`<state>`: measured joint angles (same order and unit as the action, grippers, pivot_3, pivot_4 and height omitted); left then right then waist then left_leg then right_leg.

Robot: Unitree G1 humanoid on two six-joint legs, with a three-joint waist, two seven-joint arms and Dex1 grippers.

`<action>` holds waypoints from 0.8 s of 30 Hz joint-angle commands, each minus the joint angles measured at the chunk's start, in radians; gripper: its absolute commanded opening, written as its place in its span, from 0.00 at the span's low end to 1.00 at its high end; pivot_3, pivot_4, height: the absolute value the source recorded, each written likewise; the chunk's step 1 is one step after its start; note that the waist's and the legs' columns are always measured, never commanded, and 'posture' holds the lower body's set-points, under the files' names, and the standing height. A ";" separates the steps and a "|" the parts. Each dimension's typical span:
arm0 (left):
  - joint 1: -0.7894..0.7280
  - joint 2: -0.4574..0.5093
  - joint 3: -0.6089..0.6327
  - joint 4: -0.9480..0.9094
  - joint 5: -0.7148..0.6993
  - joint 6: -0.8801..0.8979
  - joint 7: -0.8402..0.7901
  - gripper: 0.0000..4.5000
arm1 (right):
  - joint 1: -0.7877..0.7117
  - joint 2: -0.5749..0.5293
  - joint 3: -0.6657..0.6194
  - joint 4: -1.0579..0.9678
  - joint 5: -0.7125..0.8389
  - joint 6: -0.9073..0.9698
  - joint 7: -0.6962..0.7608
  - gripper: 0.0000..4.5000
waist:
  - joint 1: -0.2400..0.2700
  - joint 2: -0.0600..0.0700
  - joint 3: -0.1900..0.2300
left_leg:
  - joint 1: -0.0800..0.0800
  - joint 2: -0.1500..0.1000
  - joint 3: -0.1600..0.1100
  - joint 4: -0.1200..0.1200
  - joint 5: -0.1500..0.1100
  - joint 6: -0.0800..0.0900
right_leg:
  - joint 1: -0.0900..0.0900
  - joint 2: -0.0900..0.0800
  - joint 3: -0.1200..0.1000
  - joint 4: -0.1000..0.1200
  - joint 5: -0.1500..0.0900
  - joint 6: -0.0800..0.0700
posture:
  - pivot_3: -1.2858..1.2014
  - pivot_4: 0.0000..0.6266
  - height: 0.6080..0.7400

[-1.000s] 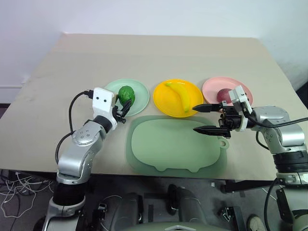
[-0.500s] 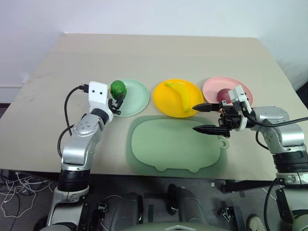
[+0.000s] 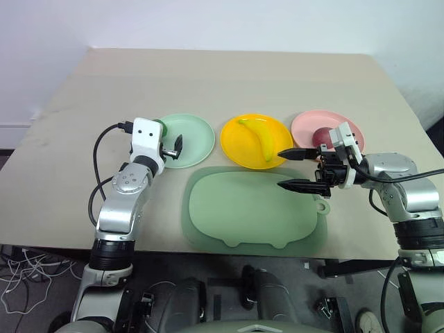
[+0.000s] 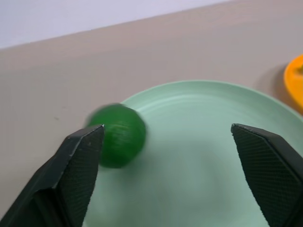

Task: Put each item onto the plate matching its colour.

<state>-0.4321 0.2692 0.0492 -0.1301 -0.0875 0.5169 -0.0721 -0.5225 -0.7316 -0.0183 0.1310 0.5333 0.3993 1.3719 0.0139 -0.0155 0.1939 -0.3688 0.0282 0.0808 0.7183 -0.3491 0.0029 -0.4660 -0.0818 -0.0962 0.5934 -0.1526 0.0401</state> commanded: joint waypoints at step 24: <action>0.043 0.247 0.043 -0.231 -0.572 0.269 -0.669 0.99 | -0.045 0.017 -0.013 -0.008 0.008 -0.003 0.000 1.00 | -0.002 0.000 0.000 | 0.000 0.000 0.000 0.000 0.000 0.000 | 0.000 0.001 0.000 0.000 0.000 0.000 | 0.52 0.24 1.00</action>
<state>-0.3681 0.5047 0.0753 -0.3589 -0.6406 0.8362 -0.6779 -0.5423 -0.7191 -0.0161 0.1327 0.5329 0.4000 1.3717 0.0120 -0.0154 0.1940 -0.3691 0.0282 0.0809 0.7184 -0.3491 0.0028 -0.4667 -0.0809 -0.0961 0.5934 -0.1529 0.0399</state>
